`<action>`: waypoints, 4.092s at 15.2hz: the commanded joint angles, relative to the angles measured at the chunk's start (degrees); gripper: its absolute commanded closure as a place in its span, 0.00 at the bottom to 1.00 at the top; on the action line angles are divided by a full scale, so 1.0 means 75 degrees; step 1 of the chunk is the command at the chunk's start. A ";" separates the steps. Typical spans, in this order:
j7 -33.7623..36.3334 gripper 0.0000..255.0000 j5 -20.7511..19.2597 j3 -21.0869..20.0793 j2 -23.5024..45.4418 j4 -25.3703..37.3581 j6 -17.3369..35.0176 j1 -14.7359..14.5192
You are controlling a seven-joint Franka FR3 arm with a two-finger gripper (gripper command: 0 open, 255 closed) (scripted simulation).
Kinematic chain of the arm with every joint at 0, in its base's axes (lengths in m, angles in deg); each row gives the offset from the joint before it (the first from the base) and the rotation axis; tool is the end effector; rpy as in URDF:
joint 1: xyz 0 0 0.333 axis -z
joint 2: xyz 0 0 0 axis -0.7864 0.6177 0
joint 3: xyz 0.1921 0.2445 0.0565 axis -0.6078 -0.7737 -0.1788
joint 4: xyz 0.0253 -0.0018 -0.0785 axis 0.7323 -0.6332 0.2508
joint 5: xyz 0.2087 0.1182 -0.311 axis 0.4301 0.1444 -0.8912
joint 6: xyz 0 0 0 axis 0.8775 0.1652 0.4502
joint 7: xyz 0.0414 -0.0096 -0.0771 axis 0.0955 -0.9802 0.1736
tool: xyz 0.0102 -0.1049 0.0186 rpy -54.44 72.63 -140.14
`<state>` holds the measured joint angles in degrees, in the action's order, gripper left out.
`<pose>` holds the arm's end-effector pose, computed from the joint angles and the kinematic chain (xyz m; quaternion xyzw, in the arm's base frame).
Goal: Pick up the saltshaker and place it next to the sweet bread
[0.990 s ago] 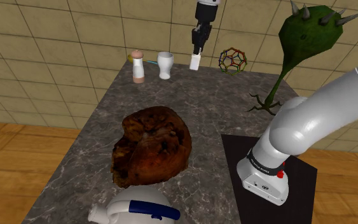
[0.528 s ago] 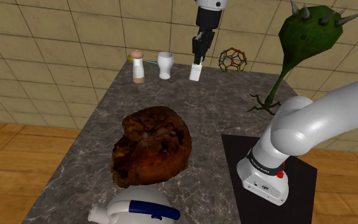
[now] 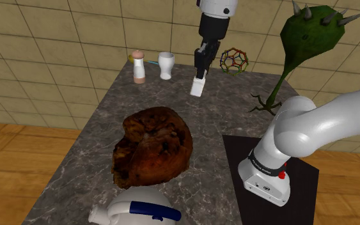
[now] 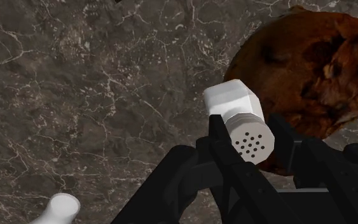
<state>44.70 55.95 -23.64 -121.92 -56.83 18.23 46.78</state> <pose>0.3131 0.1029 0.5807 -0.9974 -0.0710 -0.0067 0.0062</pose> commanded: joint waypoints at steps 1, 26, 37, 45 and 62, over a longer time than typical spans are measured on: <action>0.0370 1.00 0.0230 -0.0302 -0.0240 -0.0056 -0.0158 -0.0155; 0.3859 1.00 0.2642 -0.3646 -0.0828 0.0199 -0.0240 -0.1275; 0.3749 1.00 0.3035 -0.4086 -0.0944 -0.0896 0.0762 -0.1416; 0.3677 1.00 0.3365 -0.4491 -0.0876 -0.1593 0.1546 -0.1491; 0.3550 1.00 0.4035 -0.5424 -0.0345 -0.2608 0.3136 -0.1493</action>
<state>71.35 86.16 -64.25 -124.56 -76.31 41.60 35.57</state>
